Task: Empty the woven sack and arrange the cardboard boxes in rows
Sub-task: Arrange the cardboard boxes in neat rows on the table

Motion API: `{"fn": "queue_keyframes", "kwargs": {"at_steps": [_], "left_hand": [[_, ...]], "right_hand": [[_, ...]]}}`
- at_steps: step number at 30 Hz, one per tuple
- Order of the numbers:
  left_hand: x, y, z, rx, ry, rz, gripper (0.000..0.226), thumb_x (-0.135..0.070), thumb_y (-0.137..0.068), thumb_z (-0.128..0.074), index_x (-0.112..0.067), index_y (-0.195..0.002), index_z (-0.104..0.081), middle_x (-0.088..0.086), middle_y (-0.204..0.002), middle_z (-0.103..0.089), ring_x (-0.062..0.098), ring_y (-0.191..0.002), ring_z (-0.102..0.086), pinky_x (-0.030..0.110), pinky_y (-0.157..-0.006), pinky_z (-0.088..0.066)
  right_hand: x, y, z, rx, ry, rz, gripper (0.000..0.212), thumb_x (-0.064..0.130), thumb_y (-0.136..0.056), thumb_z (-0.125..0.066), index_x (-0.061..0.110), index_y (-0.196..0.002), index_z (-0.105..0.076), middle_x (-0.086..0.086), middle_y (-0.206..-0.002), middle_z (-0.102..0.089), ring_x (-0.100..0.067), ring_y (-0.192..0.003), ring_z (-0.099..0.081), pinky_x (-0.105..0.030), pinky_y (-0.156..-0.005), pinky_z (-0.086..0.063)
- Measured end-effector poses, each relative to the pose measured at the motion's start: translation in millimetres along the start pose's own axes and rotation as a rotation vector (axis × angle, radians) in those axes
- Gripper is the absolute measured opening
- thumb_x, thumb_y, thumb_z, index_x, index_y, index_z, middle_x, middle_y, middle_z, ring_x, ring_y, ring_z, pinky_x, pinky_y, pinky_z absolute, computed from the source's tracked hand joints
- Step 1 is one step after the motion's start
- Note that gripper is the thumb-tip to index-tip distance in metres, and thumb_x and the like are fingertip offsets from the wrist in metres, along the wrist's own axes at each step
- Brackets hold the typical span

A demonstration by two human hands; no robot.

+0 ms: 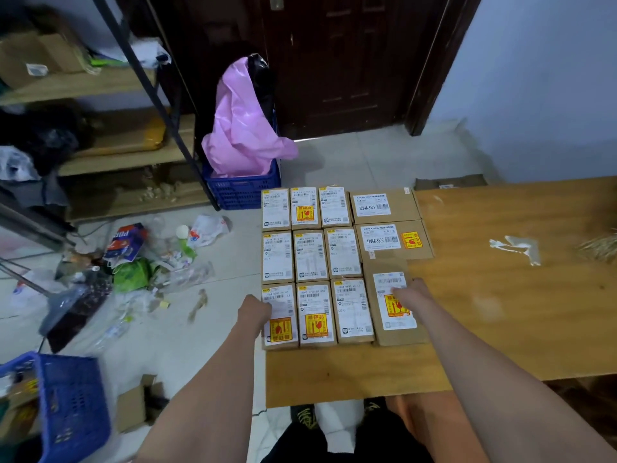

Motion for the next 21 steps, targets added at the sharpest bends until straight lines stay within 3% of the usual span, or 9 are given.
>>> {"fn": "queue_keyframes", "kwargs": {"at_steps": [2,5,8,12,14,16,19,21], "left_hand": [[3.6,-10.2,-1.5,0.07,0.024,0.002,0.036,-0.014,-0.091,-0.05,-0.007,-0.127,-0.048,0.018,-0.116,-0.065,0.035,-0.1,-0.065,0.04,-0.074,-0.055],[6.2,-20.8,-3.4,0.14,0.057,0.005,0.027,-0.009,-0.089,-0.049,-0.008,-0.115,-0.057,0.017,-0.106,-0.069,0.035,-0.092,-0.069,0.049,-0.081,-0.058],[0.5,-14.2,0.0,0.154,0.08,0.013,0.02,-0.006,-0.092,-0.05,-0.007,-0.11,-0.057,0.019,-0.108,-0.069,0.035,-0.091,-0.068,0.043,-0.074,-0.057],[-6.3,-13.8,4.6,0.199,0.012,0.072,0.02,-0.013,-0.09,-0.053,-0.008,-0.11,-0.056,0.015,-0.111,-0.064,0.034,-0.096,-0.062,0.042,-0.081,-0.05],[-15.9,-21.3,11.8,0.174,0.006,0.066,0.023,-0.019,-0.091,-0.055,-0.007,-0.11,-0.052,0.014,-0.108,-0.058,0.033,-0.096,-0.056,0.041,-0.082,-0.047],[-32.6,-30.8,21.8,0.105,0.044,0.013,0.028,-0.02,-0.093,-0.056,-0.003,-0.115,-0.051,0.013,-0.105,-0.055,0.031,-0.098,-0.052,0.036,-0.081,-0.042],[-57.1,-48.5,31.7,-0.002,0.085,-0.056,0.052,-0.019,-0.096,-0.049,-0.001,-0.144,-0.04,0.018,-0.142,-0.047,0.035,-0.128,-0.045,0.035,-0.095,-0.039],[-72.6,-54.9,33.9,-0.053,0.153,-0.056,0.053,-0.02,-0.098,-0.046,-0.005,-0.149,-0.036,0.017,-0.149,-0.043,0.036,-0.134,-0.041,0.036,-0.101,-0.038]], "right_hand": [[2.3,-1.2,-4.2,-0.018,0.022,-0.013,0.045,0.017,-0.094,-0.064,0.001,-0.131,-0.044,-0.018,-0.119,-0.06,-0.031,-0.091,-0.054,-0.038,-0.073,-0.046],[6.3,-3.5,-7.9,-0.04,0.051,-0.003,0.045,0.018,-0.093,-0.064,0.002,-0.131,-0.046,-0.019,-0.12,-0.06,-0.03,-0.088,-0.052,-0.036,-0.07,-0.045],[11.4,-3.7,-9.1,-0.029,0.073,-0.021,0.04,0.013,-0.092,-0.063,0.002,-0.129,-0.049,-0.016,-0.112,-0.061,-0.029,-0.087,-0.054,-0.036,-0.071,-0.047],[21.0,-9.1,-4.0,0.068,0.066,-0.082,0.023,0.011,-0.092,-0.059,-0.001,-0.112,-0.057,-0.016,-0.106,-0.064,-0.033,-0.101,-0.064,-0.04,-0.086,-0.052],[30.4,-18.3,9.5,0.003,0.047,-0.113,0.036,0.011,-0.09,-0.058,-0.003,-0.123,-0.054,-0.016,-0.109,-0.063,-0.031,-0.097,-0.062,-0.037,-0.082,-0.051],[43.8,-27.9,26.3,-0.106,0.033,-0.098,0.05,0.009,-0.088,-0.058,-0.001,-0.135,-0.045,-0.017,-0.123,-0.059,-0.033,-0.108,-0.059,-0.035,-0.081,-0.048],[61.6,-49.0,40.9,-0.134,0.044,-0.056,0.072,0.022,-0.081,-0.07,0.004,-0.142,-0.035,-0.016,-0.138,-0.049,-0.034,-0.127,-0.049,-0.039,-0.097,-0.048],[70.7,-67.7,46.8,-0.092,0.095,-0.046,0.092,0.034,-0.071,-0.078,0.006,-0.145,-0.032,-0.017,-0.141,-0.046,-0.034,-0.13,-0.045,-0.041,-0.103,-0.045]]}}
Point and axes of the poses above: each hand's wrist, its own y-axis away from the middle knuckle, its own z-axis out of the back of the hand, x = y × z, the point moved 7 cm from there along -y, towards the middle knuckle
